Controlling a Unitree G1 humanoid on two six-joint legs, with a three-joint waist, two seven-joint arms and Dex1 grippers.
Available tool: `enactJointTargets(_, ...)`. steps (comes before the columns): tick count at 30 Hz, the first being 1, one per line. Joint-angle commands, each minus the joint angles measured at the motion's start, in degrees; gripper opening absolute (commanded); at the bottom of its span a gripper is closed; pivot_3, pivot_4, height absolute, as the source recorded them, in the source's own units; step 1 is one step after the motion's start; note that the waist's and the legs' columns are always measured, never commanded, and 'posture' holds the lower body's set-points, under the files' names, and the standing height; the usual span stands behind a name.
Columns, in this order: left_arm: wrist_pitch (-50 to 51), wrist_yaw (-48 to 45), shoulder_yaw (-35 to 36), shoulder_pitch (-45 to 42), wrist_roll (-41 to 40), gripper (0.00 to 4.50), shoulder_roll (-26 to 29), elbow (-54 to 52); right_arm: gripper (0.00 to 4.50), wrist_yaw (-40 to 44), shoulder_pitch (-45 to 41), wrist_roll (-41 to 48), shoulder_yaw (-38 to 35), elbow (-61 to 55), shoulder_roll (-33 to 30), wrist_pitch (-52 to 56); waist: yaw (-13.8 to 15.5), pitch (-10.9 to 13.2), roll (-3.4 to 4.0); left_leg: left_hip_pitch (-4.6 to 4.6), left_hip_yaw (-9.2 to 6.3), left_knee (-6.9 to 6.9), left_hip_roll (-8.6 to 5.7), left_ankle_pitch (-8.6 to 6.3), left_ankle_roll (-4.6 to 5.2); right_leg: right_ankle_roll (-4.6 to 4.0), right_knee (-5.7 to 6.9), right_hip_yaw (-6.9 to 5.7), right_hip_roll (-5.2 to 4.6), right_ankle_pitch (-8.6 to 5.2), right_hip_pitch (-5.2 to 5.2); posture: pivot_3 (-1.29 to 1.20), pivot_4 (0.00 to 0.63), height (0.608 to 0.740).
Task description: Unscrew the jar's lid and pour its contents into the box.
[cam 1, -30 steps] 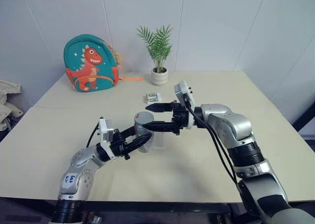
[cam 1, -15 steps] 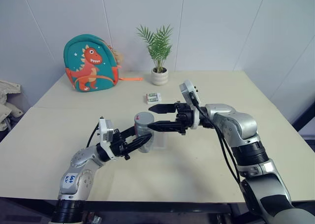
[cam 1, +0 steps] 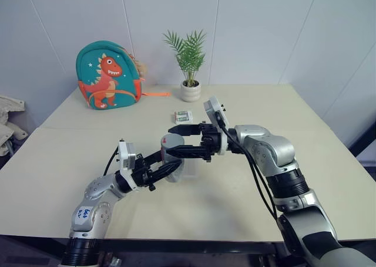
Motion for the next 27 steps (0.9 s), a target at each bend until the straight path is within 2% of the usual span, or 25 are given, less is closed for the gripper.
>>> enactJointTargets(1, -1.3, 0.04, 0.28, -0.41, -0.88, 2.03, -0.14, -2.5, 4.45, 0.15, -1.83, -0.13, -0.3, -0.16, 0.45, -1.27, 0.02, 0.0, 0.0, 0.0, 0.0, 0.0, 0.0, 0.0, 0.0, 0.0, 0.0, 0.0, 0.0, 0.0, 0.0, 0.0, 0.15, 0.74)
enactJointTargets(6, -1.29, 0.15, 0.34, -0.41, -0.89, 2.03, -0.11, -2.5, 4.45, 0.61, -1.91, -0.35, -0.19, 0.19, 0.53, -1.33, -0.02, 0.0, 0.0, 0.0, 0.0, 0.0, 0.0, 0.0, 0.0, 0.0, 0.01, 0.0, 0.01, 0.0, 0.0, 0.0, 0.15, 0.74)
enactJointTargets(9, -1.33, 0.17, 0.37, -0.6, -0.89, 2.03, -0.13, -2.35, 3.88, 0.98, -1.71, -0.23, 0.0, 0.03, 0.68, -1.2, -0.01, 0.0, 0.0, 0.0, 0.0, 0.0, 0.0, 0.0, 0.0, 0.0, 0.01, 0.0, 0.0, 0.0, 0.0, 0.0, 0.15, 0.74)
enactJointTargets(13, -1.4, 0.2, 0.38, -0.78, -0.87, 2.03, -0.09, -2.16, 2.58, 0.94, -1.58, -0.2, -0.14, -0.16, 1.04, -1.16, 0.0, 0.0, 0.0, 0.0, 0.0, 0.0, 0.0, 0.0, 0.0, 0.0, 0.01, 0.0, 0.01, 0.0, 0.0, 0.0, 0.15, 0.74)
enactJointTargets(19, -1.38, 0.18, 0.44, -0.69, -0.9, 2.03, 0.07, -2.12, 2.56, 0.47, -1.81, 1.36, -1.4, -0.84, 1.44, 0.26, -0.01, 0.0, 0.0, 0.0, 0.0, 0.0, 0.0, 0.0, 0.0, 0.0, 0.01, 0.0, 0.0, 0.0, 0.0, 0.0, 0.15, 0.74)
enactJointTargets(24, -1.07, 0.32, 0.49, -0.34, -1.07, 2.03, 0.48, -2.16, 2.56, -2.54, -3.12, 9.63, -7.83, -3.65, 2.87, 6.66, 0.02, 0.0, 0.0, 0.0, 0.0, 0.0, 0.01, 0.0, 0.0, 0.0, 0.01, 0.0, 0.0, 0.0, 0.0, 0.0, 0.15, 0.74)
enactJointTargets(27, -0.42, 0.45, 0.49, -0.13, -1.47, 2.03, 0.96, -2.3, 2.56, -4.38, -3.19, 11.51, -10.68, -3.87, 2.37, 7.42, 0.03, 0.01, 0.02, 0.0, 0.01, 0.0, 0.0, 0.0, 0.0, 0.0, 0.03, 0.01, -0.01, 0.0, -0.01, 0.0, 0.15, 0.74)
